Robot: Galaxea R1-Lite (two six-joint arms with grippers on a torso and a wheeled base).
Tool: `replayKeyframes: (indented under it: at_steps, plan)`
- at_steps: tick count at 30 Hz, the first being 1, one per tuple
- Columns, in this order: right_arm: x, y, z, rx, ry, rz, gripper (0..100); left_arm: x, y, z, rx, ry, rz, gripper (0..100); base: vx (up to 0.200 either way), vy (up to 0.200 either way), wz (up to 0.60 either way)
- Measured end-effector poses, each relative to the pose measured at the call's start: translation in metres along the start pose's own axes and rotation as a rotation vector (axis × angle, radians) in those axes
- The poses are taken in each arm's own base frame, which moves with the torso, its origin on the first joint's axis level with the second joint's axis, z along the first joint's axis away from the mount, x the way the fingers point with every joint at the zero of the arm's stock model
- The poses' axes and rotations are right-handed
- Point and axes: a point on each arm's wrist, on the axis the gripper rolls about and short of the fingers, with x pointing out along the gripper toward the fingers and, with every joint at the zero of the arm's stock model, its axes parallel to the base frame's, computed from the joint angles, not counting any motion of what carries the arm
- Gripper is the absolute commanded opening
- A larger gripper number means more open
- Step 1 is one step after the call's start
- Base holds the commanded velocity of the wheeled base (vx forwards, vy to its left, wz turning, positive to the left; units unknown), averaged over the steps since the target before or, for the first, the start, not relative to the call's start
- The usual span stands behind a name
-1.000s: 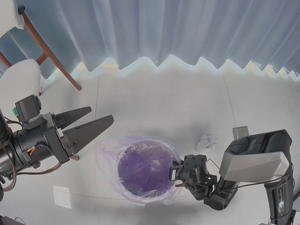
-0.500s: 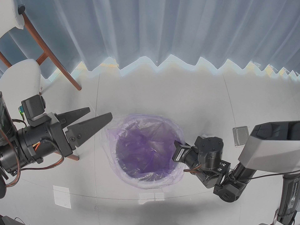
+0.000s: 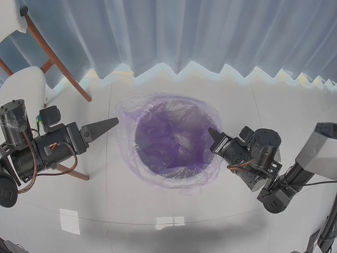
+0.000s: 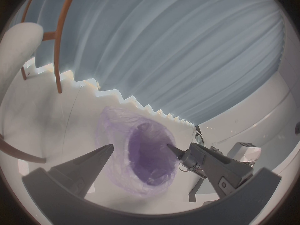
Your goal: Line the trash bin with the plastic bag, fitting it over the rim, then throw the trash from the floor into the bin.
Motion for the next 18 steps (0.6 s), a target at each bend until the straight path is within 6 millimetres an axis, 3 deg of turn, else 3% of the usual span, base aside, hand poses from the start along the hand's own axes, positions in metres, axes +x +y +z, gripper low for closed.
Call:
replayKeyframes:
  at_steps: [10, 18]
  plan:
    - [-0.020, 0.002, 0.008, 0.017, -0.022, 0.111, 0, 0.003, 0.028, 0.016, -0.015, -0.025, 0.036, 100, 0.000, 0.000, 0.00]
    - [-0.047, 0.004, -0.015, 0.008, 0.134, 0.181, 0, -0.002, 0.041, 0.029, 0.020, -0.071, -0.015, 100, 0.000, 0.000, 0.00]
